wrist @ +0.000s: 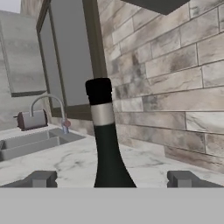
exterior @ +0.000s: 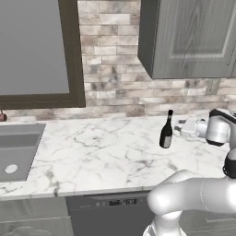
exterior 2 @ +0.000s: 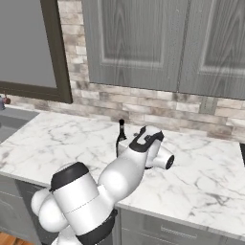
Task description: Move the drinks to the dining counter.
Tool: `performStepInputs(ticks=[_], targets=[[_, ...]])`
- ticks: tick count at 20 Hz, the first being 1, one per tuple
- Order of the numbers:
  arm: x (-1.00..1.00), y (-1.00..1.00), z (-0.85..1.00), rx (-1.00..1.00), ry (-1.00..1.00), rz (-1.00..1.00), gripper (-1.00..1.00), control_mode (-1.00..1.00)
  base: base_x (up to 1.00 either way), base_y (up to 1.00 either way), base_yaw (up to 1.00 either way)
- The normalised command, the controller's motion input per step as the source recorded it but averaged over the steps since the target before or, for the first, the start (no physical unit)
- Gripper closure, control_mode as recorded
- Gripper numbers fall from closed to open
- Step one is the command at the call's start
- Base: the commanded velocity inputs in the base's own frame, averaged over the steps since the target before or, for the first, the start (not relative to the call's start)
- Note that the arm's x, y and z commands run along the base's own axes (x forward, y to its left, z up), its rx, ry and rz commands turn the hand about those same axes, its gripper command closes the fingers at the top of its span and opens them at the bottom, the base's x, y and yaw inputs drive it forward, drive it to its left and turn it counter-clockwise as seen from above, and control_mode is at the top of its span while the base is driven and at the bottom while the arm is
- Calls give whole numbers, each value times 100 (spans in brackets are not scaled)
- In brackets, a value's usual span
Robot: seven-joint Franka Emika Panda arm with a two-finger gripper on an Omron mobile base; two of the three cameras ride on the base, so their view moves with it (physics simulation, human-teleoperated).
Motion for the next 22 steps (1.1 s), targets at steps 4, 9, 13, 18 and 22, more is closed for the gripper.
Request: performStepInputs(ticks=[4, 9, 13, 18, 22], targets=[[14, 0, -7, 0, 3, -4, -100, -100, 0, 0, 0], [0, 4, -1, 0, 2, 0, -100, -100, 0, 0, 0], [0, 8, 0, 0, 9, 0, -100, -100, 0, 0, 0], [0, 13, 0, 0, 15, 0, -100, -100, 0, 0, 0], [0, 10, 0, 0, 5, 0, -100, -100, 0, 0, 0]])
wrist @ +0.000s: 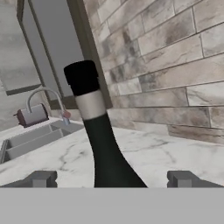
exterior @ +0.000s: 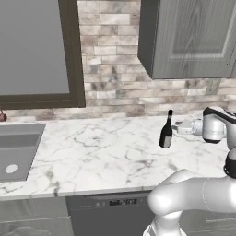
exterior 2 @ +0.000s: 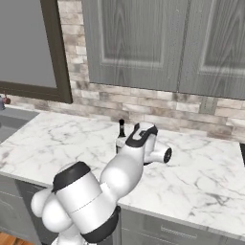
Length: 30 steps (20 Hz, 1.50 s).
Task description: Move the drinks to the dining counter.
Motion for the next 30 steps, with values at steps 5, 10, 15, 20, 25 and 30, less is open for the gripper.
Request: performStepInputs(ticks=[5, 10, 15, 20, 25, 30], targets=[[1, 12, 0, 0, 0, 0, -100, -100, 0, 0, 0], [6, 17, 0, 0, 0, 0, -100, -100, 0, 0, 0], [22, 8, 0, 0, 0, 0, -100, -100, 0, 0, 0], [35, 0, 0, 0, 0, 0, -100, -100, 0, 0, 0], [25, 0, -3, 0, 0, 0, -100, -100, 0, 0, 0], [3, 1, -11, 0, 0, 0, 100, -100, 0, 0, 0]])
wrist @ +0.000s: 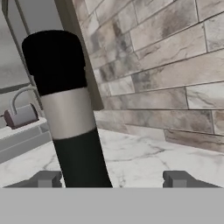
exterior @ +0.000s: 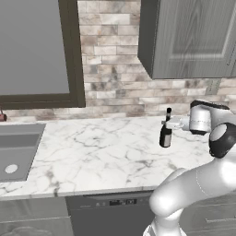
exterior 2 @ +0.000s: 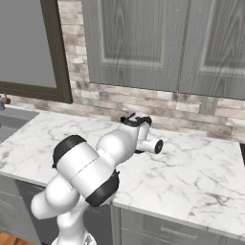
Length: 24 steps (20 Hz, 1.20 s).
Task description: Move the drinks to the dining counter.
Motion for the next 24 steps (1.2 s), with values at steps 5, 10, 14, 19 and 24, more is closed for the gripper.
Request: performStepInputs(ticks=[5, 10, 14, 19, 24], targets=[[0, 0, -1, 0, -4, 0, 100, -100, 0, 0, 0], [-8, 0, 8, 0, -10, 0, 100, -100, 0, 0, 0], [-41, 0, 67, 0, -3, 0, 100, -100, 0, 0, 0], [-56, 0, 82, -1, 0, 0, 100, -100, 0, 0, 0], [-75, 2, 80, 0, 2, -2, 100, -100, 0, 0, 0]])
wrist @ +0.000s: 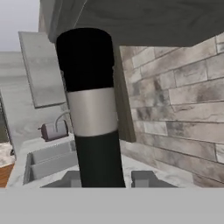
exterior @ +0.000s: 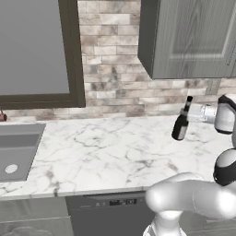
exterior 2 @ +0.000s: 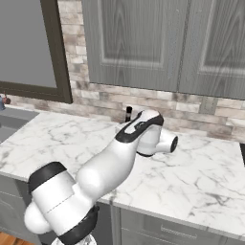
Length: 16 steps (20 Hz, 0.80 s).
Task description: Move the drinks to the dining counter.
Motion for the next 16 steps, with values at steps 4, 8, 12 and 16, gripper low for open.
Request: performStepInputs(ticks=[4, 8, 12, 16], targets=[[-97, 3, 38, 0, 3, 0, 100, -100, 0, 0, 0], [-100, 7, 19, 0, 0, 0, 100, -100, 0, 0, 0], [-94, 9, 58, 0, 0, -1, 100, -100, 0, 0, 0], [-83, 17, 78, 0, 0, -3, 100, -100, 0, 0, 0]])
